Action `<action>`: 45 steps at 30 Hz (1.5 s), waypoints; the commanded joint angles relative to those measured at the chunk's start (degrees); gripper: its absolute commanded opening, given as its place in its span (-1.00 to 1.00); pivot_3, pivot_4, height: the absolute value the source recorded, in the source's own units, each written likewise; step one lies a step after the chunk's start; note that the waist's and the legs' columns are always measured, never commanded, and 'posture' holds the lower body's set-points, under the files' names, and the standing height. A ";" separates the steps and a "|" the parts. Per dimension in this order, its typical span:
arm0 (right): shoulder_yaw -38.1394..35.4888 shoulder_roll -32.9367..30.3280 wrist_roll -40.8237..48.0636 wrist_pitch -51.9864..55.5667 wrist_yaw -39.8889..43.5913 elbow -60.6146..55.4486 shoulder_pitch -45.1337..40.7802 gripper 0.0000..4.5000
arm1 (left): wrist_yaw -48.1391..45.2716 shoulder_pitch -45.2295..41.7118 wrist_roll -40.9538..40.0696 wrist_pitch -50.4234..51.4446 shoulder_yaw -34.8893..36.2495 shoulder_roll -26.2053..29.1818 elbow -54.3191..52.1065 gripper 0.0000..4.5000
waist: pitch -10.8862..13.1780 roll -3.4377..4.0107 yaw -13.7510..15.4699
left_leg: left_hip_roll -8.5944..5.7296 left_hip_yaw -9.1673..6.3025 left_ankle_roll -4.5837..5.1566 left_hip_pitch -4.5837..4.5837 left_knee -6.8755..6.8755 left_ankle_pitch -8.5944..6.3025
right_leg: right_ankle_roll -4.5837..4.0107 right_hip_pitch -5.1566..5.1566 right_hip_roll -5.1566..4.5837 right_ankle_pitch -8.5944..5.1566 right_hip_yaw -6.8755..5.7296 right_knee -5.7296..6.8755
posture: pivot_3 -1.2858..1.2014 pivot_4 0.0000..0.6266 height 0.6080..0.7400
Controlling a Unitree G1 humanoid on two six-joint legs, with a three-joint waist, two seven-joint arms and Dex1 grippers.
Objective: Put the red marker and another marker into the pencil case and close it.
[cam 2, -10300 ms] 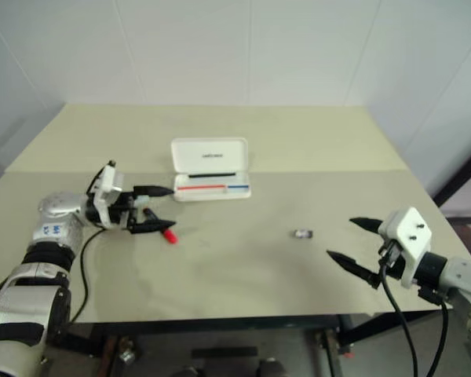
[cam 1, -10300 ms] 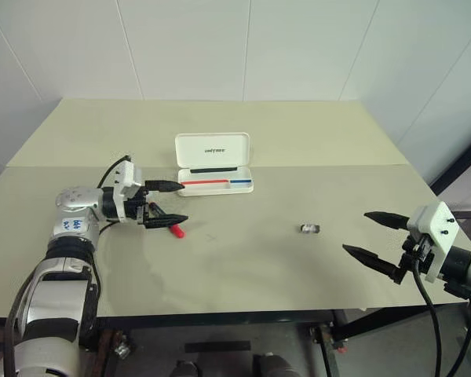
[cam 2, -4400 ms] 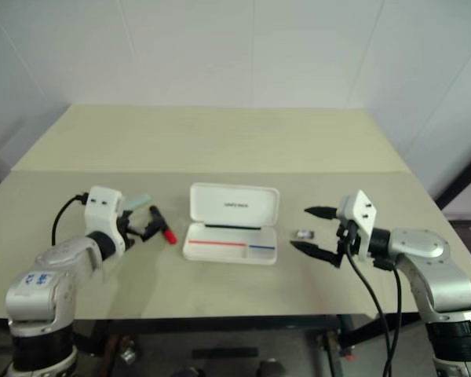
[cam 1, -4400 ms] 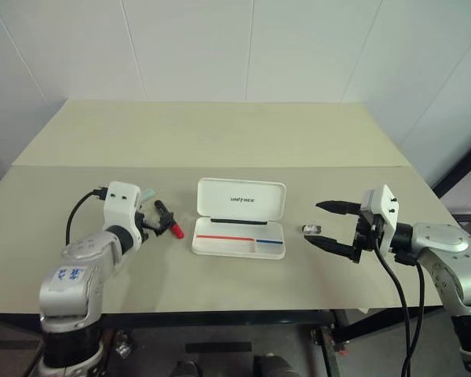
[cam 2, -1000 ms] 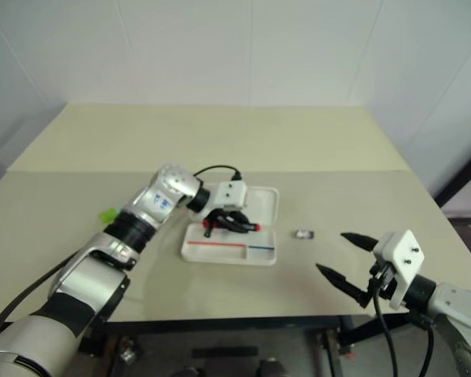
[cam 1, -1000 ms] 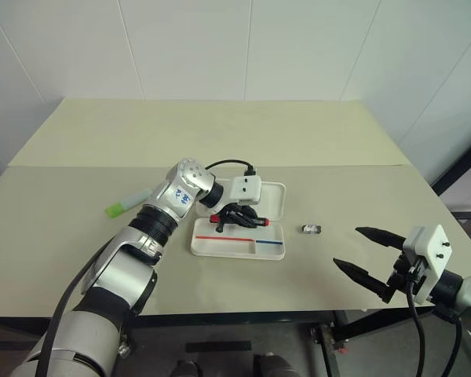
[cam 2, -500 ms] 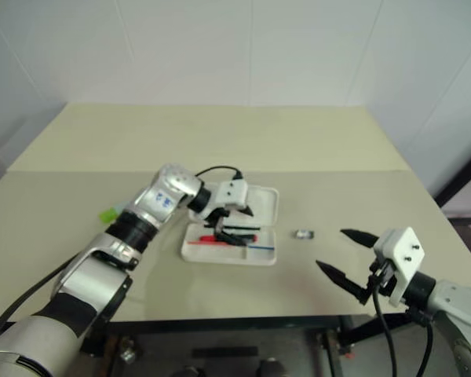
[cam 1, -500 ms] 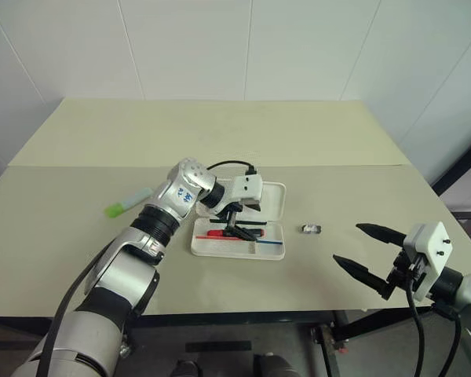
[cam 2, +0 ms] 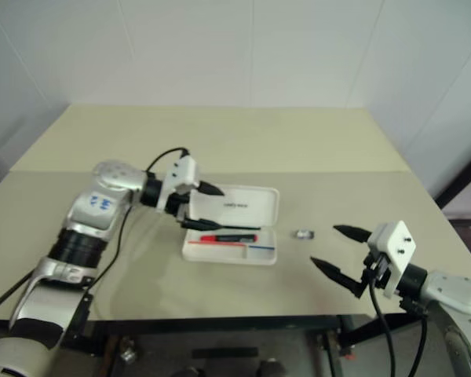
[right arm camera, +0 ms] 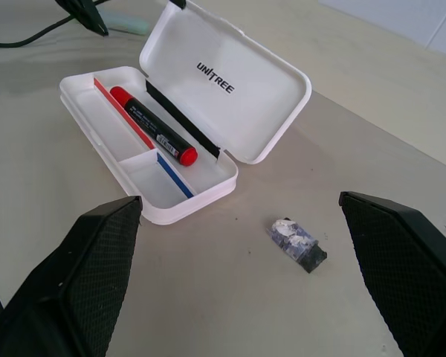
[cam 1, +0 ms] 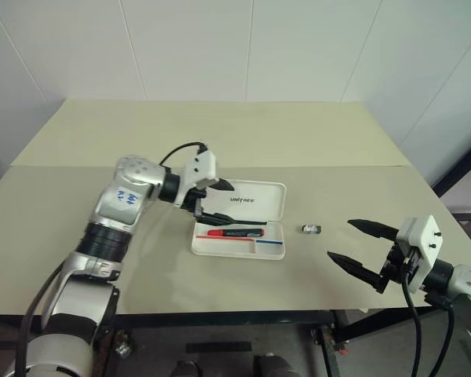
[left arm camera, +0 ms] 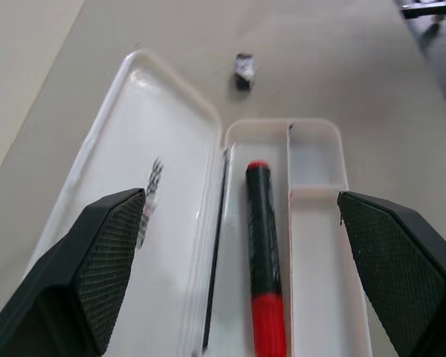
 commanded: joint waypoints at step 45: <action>-0.67 -1.38 -0.51 -1.52 1.58 1.07 -1.68 1.00 | 17.28 -19.78 18.82 0.83 -2.60 6.78 61.61 0.97 | 0.01 -0.02 0.00 | -0.04 0.02 -0.01 -0.08 -0.06 -0.02 | 0.00 -0.10 0.02 -0.01 -0.10 -0.02 | 0.03 -0.52 1.00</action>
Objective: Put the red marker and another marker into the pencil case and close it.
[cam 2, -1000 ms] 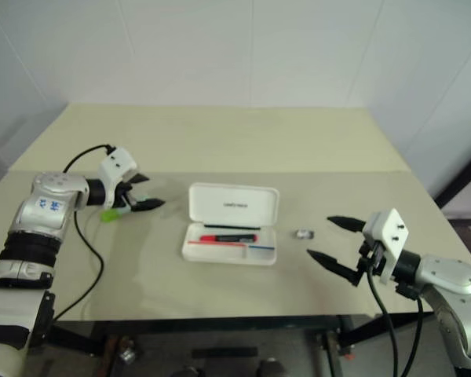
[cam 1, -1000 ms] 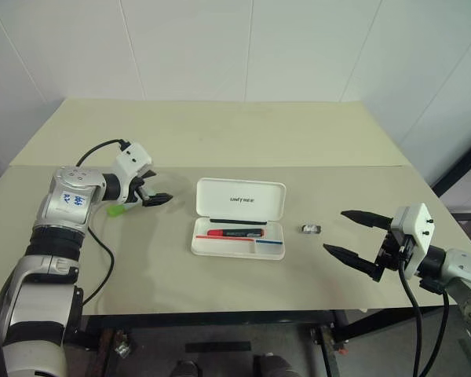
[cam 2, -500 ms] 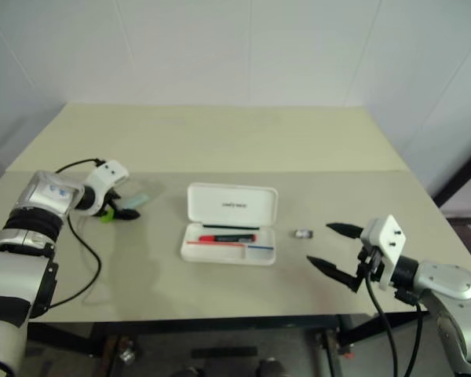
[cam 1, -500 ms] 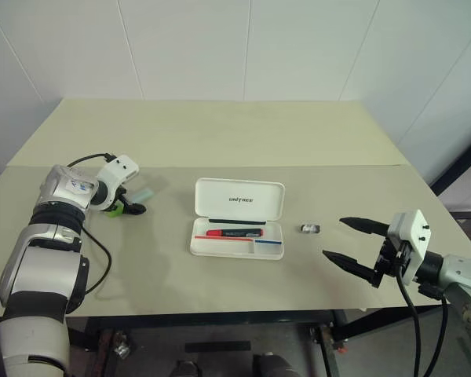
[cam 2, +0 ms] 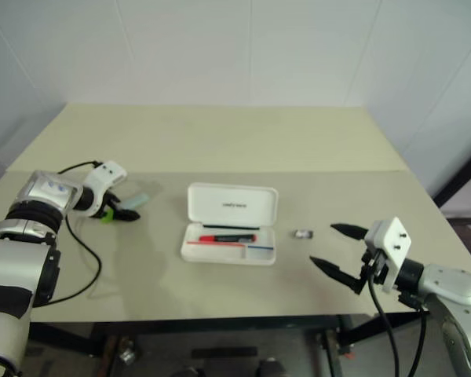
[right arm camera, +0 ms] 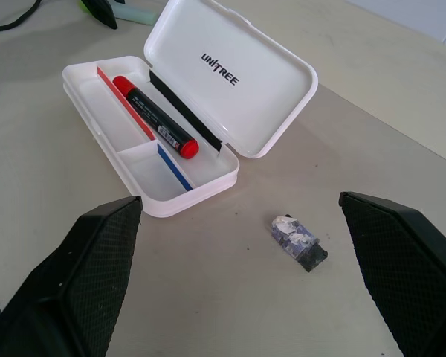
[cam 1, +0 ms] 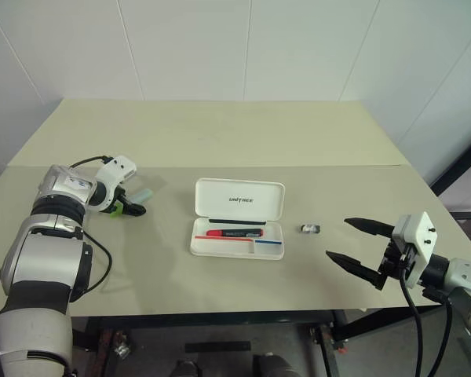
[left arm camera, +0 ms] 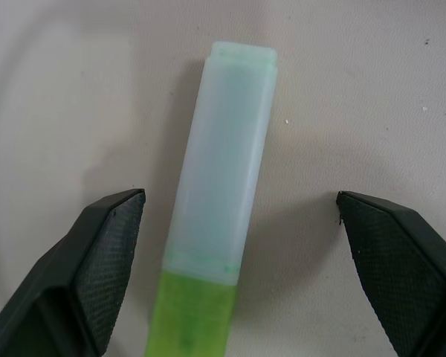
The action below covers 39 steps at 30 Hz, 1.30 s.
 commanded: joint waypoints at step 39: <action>-4.82 -1.91 4.06 -3.88 7.44 -0.15 -0.11 1.00 | -25.72 -6.46 -9.75 -2.66 3.68 -2.32 -25.95 -0.51 | 0.03 -0.06 0.11 | 0.03 -0.01 -0.05 -0.08 -0.04 -0.03 | 0.00 -0.04 0.01 -0.02 -0.02 -0.05 | 0.03 -0.52 1.00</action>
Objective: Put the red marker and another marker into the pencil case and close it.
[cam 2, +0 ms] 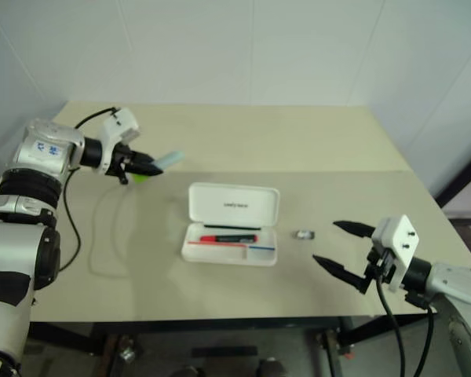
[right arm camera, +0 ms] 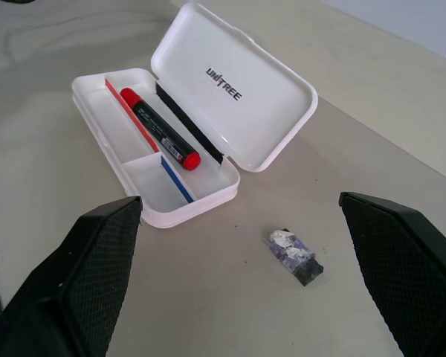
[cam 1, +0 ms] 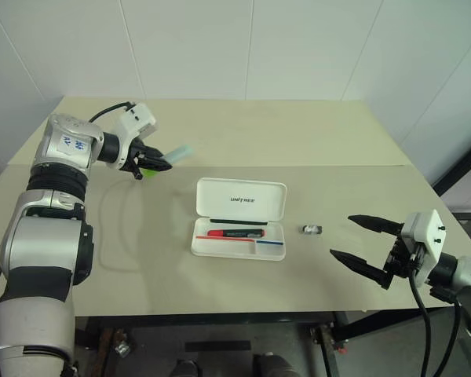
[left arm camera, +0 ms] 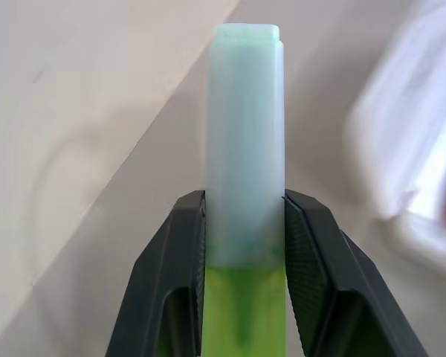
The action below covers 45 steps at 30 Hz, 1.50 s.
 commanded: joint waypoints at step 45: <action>1.64 -0.29 0.53 -11.94 12.97 6.58 -2.49 1.00 | -4.17 20.16 -4.17 20.26 -23.13 -2.37 -48.00 -0.51 | -0.01 0.04 -0.22 | -0.01 -0.02 0.02 0.14 0.18 0.06 | 0.00 0.11 -0.01 0.00 0.10 0.18 | 0.03 -0.52 1.00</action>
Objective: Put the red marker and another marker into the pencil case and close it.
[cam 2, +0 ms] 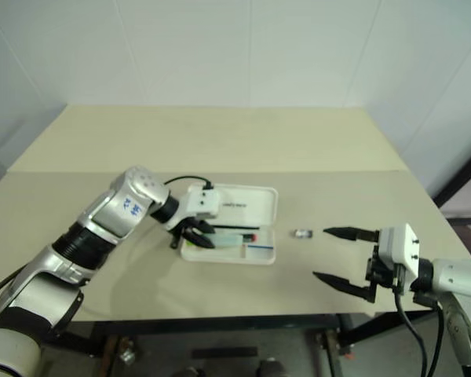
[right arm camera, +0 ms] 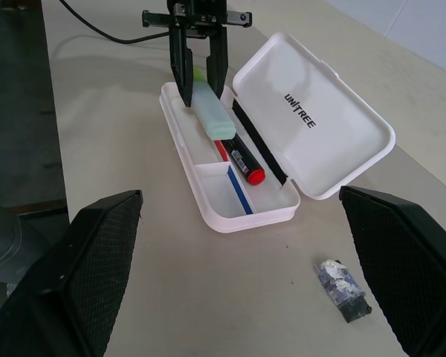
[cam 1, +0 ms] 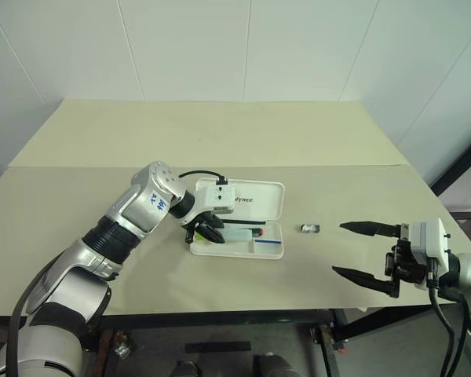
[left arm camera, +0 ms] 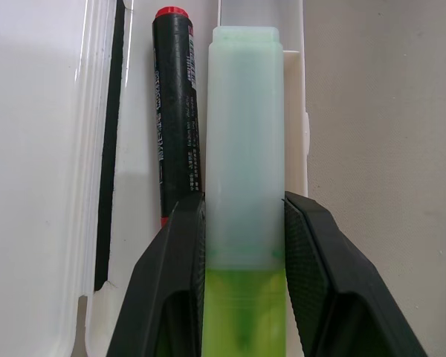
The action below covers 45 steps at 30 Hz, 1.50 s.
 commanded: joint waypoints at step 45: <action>4.20 4.67 -6.34 -5.18 -7.53 7.84 -6.48 1.00 | -1.51 5.88 -13.80 8.13 13.17 2.18 -13.32 0.98 | -0.01 0.02 -0.28 | 0.01 0.02 0.03 0.04 0.05 0.02 | 0.01 0.03 -0.02 0.01 0.01 0.04 | 0.03 -0.52 1.00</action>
